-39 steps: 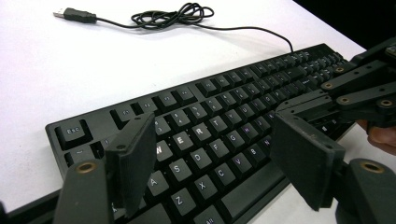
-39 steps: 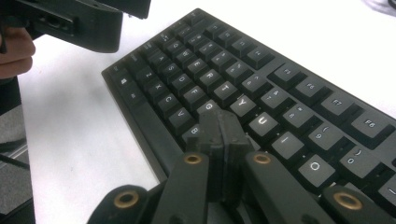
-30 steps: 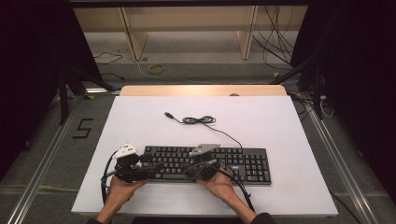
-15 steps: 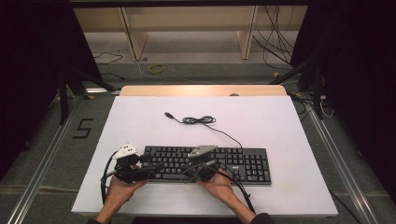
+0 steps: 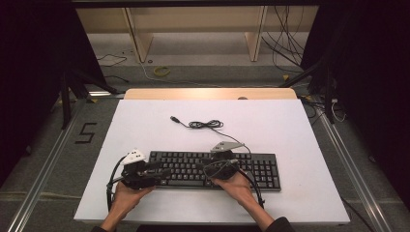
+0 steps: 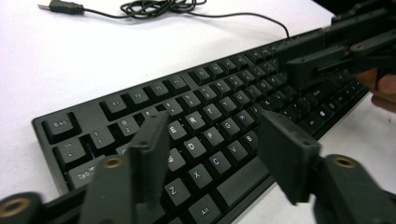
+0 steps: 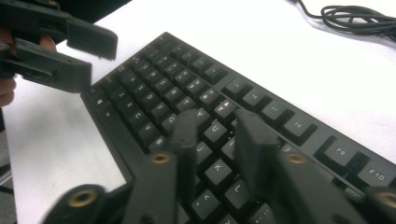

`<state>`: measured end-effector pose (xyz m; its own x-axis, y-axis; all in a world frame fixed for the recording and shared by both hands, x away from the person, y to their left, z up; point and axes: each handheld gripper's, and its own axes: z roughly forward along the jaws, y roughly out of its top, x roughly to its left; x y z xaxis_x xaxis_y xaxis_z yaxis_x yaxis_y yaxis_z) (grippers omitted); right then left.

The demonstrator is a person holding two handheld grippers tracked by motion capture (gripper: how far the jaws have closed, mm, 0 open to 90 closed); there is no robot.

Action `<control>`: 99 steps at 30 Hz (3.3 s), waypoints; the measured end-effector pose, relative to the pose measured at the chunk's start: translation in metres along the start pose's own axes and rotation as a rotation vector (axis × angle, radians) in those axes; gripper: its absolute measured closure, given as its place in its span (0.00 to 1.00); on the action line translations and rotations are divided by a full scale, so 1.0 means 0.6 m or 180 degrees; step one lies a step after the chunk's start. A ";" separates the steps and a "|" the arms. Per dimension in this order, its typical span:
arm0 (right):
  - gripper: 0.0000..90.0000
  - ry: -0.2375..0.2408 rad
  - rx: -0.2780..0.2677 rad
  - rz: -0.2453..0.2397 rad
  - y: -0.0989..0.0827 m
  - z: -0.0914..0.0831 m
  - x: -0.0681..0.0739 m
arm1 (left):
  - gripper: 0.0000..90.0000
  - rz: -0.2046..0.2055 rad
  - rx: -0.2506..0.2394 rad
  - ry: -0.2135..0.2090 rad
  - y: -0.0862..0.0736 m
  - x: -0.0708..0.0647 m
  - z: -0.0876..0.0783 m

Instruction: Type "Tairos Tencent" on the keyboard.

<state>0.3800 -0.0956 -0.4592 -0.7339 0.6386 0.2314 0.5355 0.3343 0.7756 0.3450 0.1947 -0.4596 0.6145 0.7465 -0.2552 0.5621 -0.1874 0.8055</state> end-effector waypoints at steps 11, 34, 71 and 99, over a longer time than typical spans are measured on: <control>0.44 -0.0025 -0.0039 0.0035 -0.002 -0.008 -0.011 | 0.88 0.0169 0.0217 -0.0082 -0.002 -0.011 0.021; 0.39 -0.0055 -0.0047 0.0031 -0.003 -0.008 -0.014 | 0.99 0.0194 0.0537 -0.0058 -0.003 -0.017 0.057; 0.50 -0.0073 -0.0022 0.0029 -0.003 -0.005 -0.014 | 0.55 0.0032 0.0187 -0.0111 0.006 -0.014 0.022; 0.86 -0.0074 0.0066 -0.0015 -0.001 0.003 -0.019 | 0.32 -0.0068 -0.0032 -0.0028 0.004 -0.007 0.002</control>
<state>0.3887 -0.1021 -0.4634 -0.7265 0.6530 0.2139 0.5408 0.3515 0.7642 0.3443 0.1903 -0.4569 0.6073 0.7446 -0.2771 0.5697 -0.1650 0.8052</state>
